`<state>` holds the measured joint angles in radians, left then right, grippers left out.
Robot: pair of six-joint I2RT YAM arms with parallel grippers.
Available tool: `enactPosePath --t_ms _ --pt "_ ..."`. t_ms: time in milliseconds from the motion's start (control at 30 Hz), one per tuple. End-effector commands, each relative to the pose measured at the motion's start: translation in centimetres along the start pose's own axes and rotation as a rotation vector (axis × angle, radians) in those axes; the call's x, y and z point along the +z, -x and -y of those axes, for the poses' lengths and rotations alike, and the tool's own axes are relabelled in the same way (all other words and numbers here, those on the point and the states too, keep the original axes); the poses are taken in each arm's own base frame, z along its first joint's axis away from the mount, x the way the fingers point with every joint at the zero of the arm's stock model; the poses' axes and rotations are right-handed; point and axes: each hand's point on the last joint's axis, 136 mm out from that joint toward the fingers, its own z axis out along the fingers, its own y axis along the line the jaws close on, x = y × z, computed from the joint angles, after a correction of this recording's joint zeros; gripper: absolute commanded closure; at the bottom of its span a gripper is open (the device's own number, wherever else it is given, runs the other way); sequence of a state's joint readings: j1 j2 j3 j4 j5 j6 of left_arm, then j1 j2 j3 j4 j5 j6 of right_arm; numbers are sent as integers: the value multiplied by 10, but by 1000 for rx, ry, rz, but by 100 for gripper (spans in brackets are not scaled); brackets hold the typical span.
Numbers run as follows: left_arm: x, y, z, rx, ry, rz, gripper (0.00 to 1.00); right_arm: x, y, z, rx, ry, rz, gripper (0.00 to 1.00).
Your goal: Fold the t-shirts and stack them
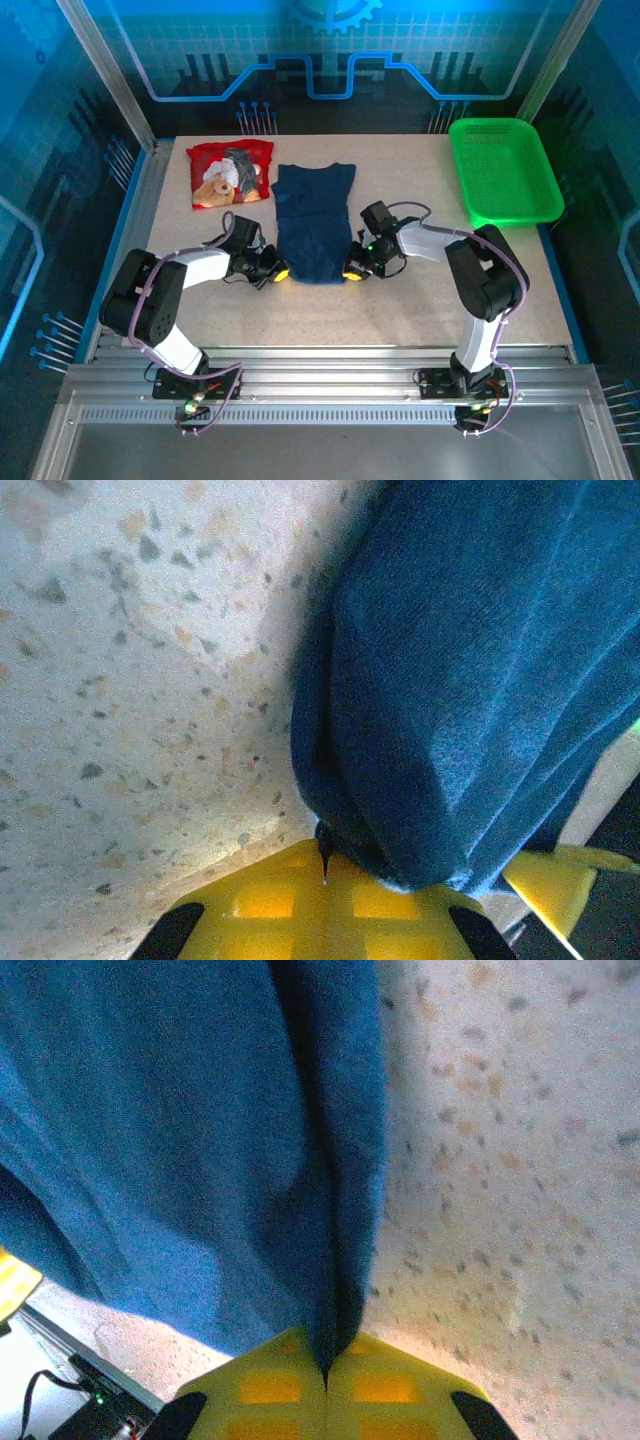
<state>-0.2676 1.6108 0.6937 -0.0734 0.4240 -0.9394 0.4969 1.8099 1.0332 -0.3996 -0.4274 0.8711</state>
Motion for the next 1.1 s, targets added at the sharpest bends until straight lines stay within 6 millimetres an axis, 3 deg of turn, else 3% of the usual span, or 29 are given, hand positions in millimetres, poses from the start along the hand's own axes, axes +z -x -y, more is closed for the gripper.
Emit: enactPosePath --t_ms 0,200,400,600,800,1067 --pt "-14 4 9 70 -12 56 100 -8 -16 -1 -19 0 -12 100" --pt "-37 -29 -24 96 44 33 100 -11 -41 4 -18 -25 -22 100" --pt "-61 -72 -55 86 49 7 100 -20 -85 6 -43 -81 -55 100" --pt "-93 -117 -61 92 12 -40 100 -28 -141 16 -46 -142 -90 100" --pt "-126 -137 -49 103 -29 -47 100 -55 -157 5 -66 -137 -61 100" --pt "-138 -118 20 180 -115 -34 100 -88 -134 -28 -111 -90 14 100"
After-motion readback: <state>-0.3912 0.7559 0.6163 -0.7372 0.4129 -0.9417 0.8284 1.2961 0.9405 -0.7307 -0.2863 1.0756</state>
